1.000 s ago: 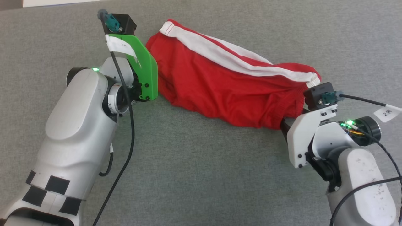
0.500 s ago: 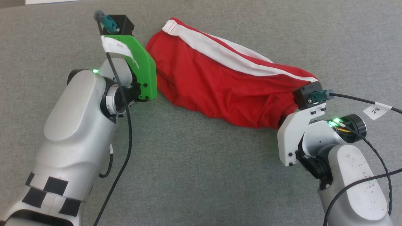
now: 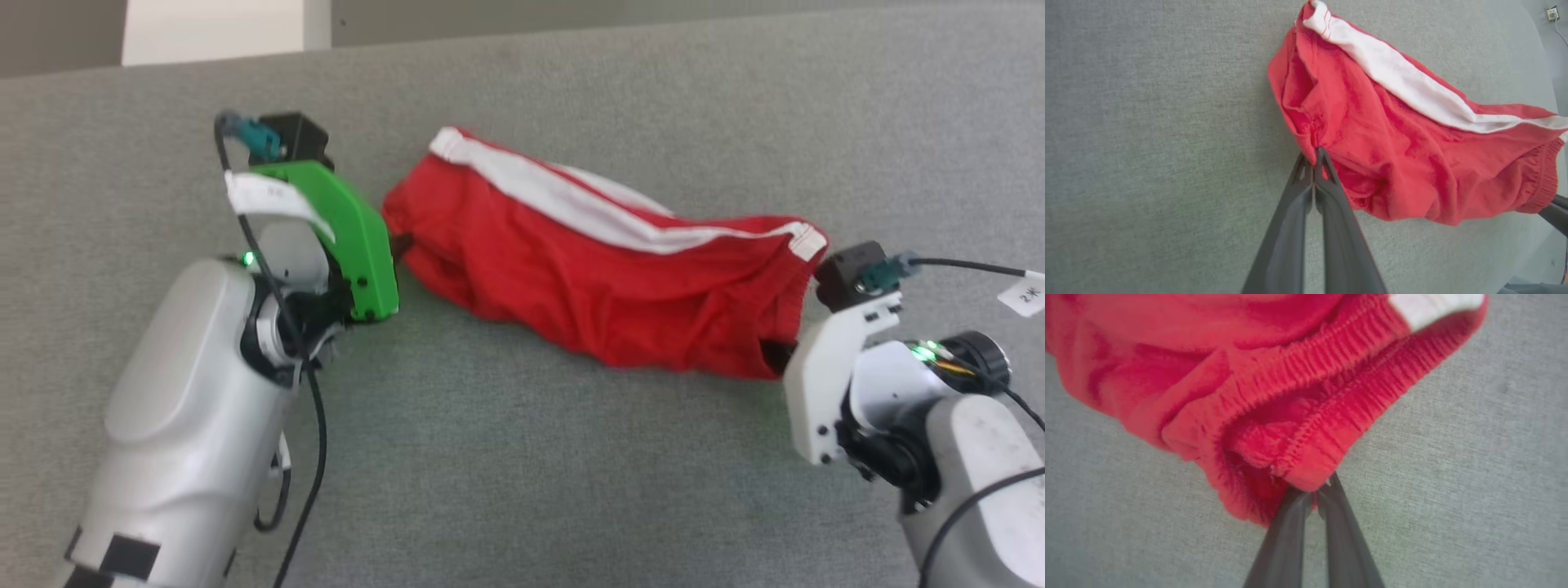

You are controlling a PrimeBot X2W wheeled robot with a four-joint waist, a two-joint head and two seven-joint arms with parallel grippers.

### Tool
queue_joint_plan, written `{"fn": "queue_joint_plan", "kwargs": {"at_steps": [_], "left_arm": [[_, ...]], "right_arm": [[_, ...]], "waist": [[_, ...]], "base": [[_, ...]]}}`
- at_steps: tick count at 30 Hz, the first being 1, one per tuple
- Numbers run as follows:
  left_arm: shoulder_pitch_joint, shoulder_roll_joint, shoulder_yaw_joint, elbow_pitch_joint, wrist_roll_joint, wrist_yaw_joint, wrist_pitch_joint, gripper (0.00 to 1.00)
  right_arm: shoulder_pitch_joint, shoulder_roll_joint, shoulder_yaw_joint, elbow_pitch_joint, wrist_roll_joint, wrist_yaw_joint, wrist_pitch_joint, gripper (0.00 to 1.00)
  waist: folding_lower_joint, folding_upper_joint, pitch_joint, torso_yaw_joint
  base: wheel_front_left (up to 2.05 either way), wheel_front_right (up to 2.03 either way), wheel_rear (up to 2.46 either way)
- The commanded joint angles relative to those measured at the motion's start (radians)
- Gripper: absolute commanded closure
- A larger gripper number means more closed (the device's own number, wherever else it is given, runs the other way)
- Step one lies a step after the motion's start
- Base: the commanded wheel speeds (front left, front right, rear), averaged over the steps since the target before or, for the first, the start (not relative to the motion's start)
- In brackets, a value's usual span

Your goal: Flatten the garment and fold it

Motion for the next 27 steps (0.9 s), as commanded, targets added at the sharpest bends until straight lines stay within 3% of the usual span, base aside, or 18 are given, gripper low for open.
{"fn": "queue_joint_plan", "kwargs": {"at_steps": [1, 9, 16, 27], "left_arm": [[0.035, 0.011, 0.007, -0.018, -0.016, 0.008, -0.003, 1.00], [0.208, 0.024, 0.024, -0.142, -0.039, 0.062, -0.022, 1.00], [0.398, 0.008, 0.031, -0.229, -0.058, 0.121, -0.062, 1.00], [0.544, -0.020, 0.040, -0.207, -0.089, 0.163, -0.097, 1.00]], "right_arm": [[0.023, -0.018, -0.003, -0.006, 0.016, -0.001, 0.015, 1.00], [0.103, -0.082, -0.017, -0.024, 0.069, -0.001, 0.077, 1.00], [0.179, -0.091, -0.008, -0.022, 0.090, -0.001, 0.104, 1.00], [0.229, -0.077, 0.002, -0.001, 0.090, -0.001, 0.094, 1.00]], "waist": [[-0.0001, -0.0001, -0.045, 0.021], [-0.0001, -0.0001, -0.121, 0.055], [-0.0001, -0.0001, -0.145, 0.071], [-0.0001, -0.0001, -0.139, 0.067]], "base": [[0.00, 0.00, 0.00], [0.00, 0.00, 0.00], [0.00, 0.00, 0.00], [0.00, 0.00, 0.00]]}}
